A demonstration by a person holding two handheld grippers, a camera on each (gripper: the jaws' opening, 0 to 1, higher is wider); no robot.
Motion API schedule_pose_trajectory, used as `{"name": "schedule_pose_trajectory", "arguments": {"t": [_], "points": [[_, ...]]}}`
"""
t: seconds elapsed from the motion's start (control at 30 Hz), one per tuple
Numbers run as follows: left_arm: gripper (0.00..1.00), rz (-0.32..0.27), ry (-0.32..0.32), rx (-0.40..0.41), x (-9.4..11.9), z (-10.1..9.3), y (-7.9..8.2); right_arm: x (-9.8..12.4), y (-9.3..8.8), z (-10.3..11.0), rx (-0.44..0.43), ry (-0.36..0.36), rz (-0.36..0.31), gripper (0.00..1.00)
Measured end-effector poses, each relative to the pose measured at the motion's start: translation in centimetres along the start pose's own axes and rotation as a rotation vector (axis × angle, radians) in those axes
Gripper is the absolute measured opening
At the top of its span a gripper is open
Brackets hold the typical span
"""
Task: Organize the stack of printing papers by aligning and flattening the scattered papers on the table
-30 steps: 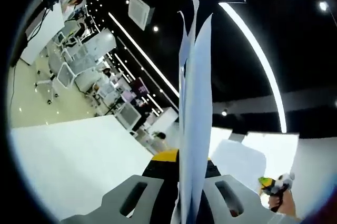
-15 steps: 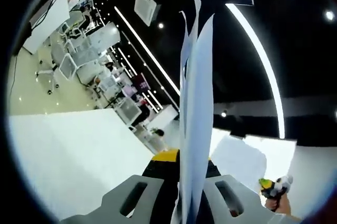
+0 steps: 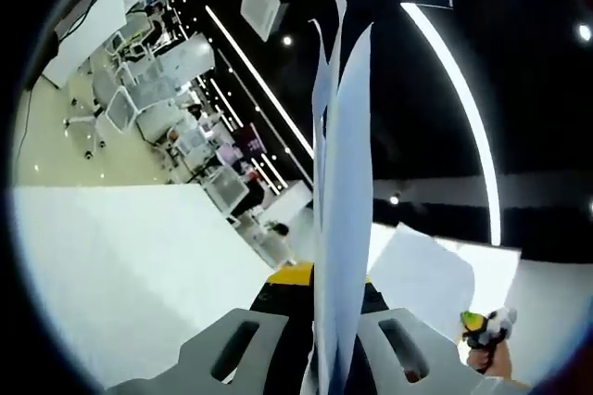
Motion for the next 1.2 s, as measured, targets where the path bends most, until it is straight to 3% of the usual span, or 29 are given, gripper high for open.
{"name": "schedule_pose_trajectory", "arguments": {"t": [0.43, 0.63, 1.2], "points": [[0.06, -0.002, -0.019, 0.083, -0.1, -0.1, -0.2, -0.2, -0.1, 0.7, 0.012, 0.024, 0.005, 0.0], [0.06, -0.004, -0.053, 0.184, -0.2, -0.2, -0.6, 0.1, 0.2, 1.1, 0.015, 0.036, -0.006, 0.0], [0.06, 0.038, -0.048, 0.257, -0.3, 0.0, -1.4, 0.9, 1.2, 3.2, 0.035, 0.094, -0.044, 0.0]]}}
Point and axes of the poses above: the point that each gripper's makers call its tool centre point, and the gripper's own axes: x roughly backward along the fingers, z roughly to its left, y roughly out of its top, the point moved 10 cm from there along x, roughly backward along the fingers, and after that the axes turned 3 degrees about -x, right-handed, at the moved point
